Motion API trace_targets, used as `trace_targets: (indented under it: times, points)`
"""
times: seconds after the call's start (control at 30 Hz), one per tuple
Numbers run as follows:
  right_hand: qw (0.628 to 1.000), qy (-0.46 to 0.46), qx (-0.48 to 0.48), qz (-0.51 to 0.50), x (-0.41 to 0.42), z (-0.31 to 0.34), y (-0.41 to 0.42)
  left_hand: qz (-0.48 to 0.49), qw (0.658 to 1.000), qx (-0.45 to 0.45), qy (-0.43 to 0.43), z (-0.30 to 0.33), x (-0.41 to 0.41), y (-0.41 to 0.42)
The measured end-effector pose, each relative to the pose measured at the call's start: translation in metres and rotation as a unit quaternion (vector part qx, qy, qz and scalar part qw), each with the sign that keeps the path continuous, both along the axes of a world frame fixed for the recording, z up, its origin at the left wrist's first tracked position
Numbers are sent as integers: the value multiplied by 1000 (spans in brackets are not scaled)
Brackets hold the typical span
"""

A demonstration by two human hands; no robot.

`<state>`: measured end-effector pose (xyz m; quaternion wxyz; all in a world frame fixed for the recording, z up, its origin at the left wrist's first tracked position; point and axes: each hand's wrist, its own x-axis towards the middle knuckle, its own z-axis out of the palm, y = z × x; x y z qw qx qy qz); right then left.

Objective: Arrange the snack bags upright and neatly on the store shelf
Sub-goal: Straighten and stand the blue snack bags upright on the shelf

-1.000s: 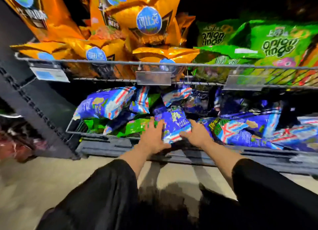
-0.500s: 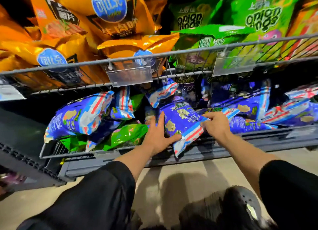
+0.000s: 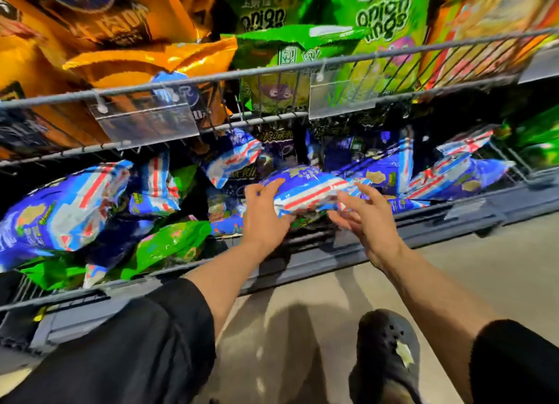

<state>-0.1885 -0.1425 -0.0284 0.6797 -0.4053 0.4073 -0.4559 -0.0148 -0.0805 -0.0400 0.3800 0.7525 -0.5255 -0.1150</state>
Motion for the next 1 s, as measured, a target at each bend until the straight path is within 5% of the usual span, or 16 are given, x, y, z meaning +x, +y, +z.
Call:
trace_targets:
  times: [0.13,0.27,0.43,0.57,0.73,0.83,1.0]
  points:
    - [975,164,-132,77,1,5,-5,-18,991,31,127,20,20,0]
    - [940,228,-226,116,17,12,-7,-57,961,75,259,44,33,12]
    - [924,246,-272,113,37,22,0,-75,946,81,306,64,47,33]
    - [939,220,-254,79,49,29,8,-60,893,18,446,65,58,51]
    - [959,153,-240,8,67,47,20,-48,938,-48,340,55,44,64]
    - [957,189,-221,-3,79,45,23,-46,950,-71,301,49,36,64]
    - [965,167,-144,140,69,38,24,0,956,-58,288,34,47,63]
